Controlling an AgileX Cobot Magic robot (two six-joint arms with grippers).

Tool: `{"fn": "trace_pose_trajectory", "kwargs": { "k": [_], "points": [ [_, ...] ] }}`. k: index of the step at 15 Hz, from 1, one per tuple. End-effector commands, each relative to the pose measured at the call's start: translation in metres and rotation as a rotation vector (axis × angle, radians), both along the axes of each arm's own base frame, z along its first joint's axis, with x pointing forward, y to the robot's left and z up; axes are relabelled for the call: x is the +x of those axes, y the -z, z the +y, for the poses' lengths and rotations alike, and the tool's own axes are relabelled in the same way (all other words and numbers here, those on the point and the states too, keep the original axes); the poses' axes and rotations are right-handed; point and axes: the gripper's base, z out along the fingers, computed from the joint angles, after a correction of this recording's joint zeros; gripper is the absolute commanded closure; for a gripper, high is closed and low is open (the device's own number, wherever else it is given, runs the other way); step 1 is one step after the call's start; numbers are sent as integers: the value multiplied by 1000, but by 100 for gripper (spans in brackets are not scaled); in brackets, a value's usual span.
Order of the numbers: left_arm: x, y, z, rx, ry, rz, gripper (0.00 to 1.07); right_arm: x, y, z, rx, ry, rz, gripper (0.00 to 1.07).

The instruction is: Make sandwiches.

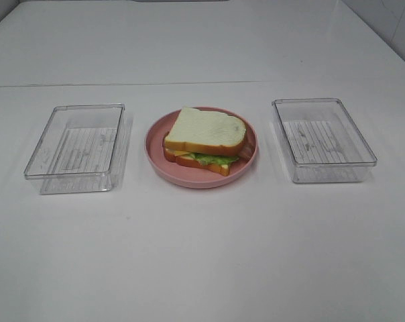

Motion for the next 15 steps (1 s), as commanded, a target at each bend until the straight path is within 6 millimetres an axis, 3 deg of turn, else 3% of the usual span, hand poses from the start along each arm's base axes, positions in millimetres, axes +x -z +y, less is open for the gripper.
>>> {"fn": "trace_pose_trajectory", "kwargs": {
  "k": [1, 7, 15],
  "points": [
    [-3, -1, 0, -11, -14, -31, 36, 0, 0, 0, 6, 75, -14, 27],
    [-2, -1, -1, -8, -181, -32, 36, -17, 0, 0, 14, 91, -136, 27],
    [-2, -1, -2, -8, -256, -37, 36, -17, 0, 0, 15, 90, -133, 27]
  ]
}}
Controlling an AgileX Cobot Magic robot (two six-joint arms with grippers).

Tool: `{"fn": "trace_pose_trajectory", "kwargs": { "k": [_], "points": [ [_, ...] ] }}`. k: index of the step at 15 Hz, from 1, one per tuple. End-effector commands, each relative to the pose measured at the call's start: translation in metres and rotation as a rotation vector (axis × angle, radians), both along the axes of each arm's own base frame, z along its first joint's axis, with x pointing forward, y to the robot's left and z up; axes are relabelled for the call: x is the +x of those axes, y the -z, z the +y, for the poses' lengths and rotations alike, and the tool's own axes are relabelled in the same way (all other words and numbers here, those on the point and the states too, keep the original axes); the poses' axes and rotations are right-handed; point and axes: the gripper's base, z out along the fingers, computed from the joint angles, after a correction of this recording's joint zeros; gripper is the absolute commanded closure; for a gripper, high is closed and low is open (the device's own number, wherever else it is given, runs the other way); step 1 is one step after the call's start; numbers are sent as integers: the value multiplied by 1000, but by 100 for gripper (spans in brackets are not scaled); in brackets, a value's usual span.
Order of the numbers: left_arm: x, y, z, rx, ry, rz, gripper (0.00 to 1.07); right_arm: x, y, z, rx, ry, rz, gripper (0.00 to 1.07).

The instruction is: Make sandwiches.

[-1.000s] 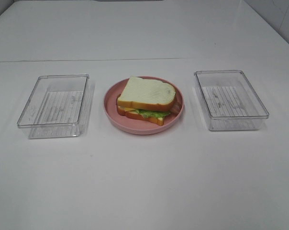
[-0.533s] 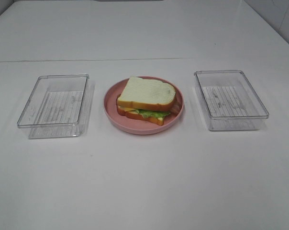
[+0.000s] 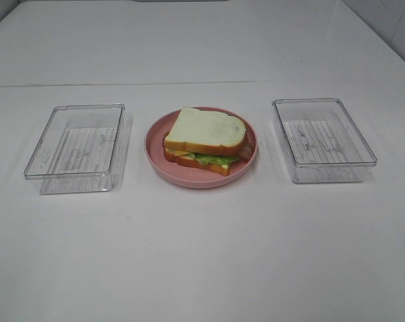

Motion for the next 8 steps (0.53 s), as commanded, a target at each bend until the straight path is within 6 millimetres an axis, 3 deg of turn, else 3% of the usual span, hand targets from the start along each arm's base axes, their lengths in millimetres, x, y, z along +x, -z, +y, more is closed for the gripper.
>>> {"fn": "trace_pose_trajectory", "kwargs": {
  "k": [1, 8],
  "points": [
    [-3, -1, 0, -3, -6, -38, 36, -1, 0, 0, 9, 8, -20, 27],
    [-4, -1, 0, -3, -6, -39, 36, -1, 0, 0, 9, 8, -20, 27]
  ]
}}
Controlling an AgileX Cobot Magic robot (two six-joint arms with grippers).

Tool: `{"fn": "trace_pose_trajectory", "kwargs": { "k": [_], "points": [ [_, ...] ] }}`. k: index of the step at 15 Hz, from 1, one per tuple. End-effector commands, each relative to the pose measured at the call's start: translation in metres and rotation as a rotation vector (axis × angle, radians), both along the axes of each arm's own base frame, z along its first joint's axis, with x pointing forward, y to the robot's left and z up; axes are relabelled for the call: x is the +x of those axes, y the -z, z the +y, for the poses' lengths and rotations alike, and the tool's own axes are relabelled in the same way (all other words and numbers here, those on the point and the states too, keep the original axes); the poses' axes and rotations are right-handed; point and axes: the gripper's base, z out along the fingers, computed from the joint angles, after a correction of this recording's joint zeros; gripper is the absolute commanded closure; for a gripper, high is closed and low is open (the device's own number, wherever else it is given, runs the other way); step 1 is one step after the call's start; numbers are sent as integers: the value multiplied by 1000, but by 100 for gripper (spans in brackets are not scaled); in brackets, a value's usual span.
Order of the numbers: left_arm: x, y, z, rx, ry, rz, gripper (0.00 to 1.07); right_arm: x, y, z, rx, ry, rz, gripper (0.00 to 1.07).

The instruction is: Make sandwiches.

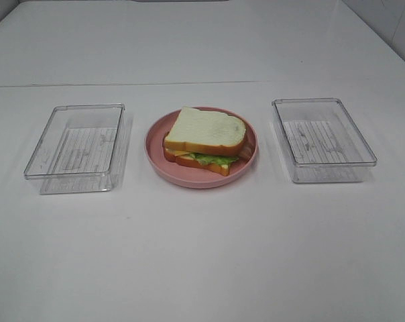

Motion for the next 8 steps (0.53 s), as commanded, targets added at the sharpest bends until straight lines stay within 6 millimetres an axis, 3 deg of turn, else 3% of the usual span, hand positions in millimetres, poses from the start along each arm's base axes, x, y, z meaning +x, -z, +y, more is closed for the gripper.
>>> {"fn": "trace_pose_trajectory", "kwargs": {
  "k": [1, 8],
  "points": [
    [-4, -1, 0, -3, -6, -39, 36, -1, 0, 0, 9, 8, -20, 27],
    [-3, -1, 0, -3, -6, -38, 36, -1, 0, 0, 9, 8, -20, 27]
  ]
}}
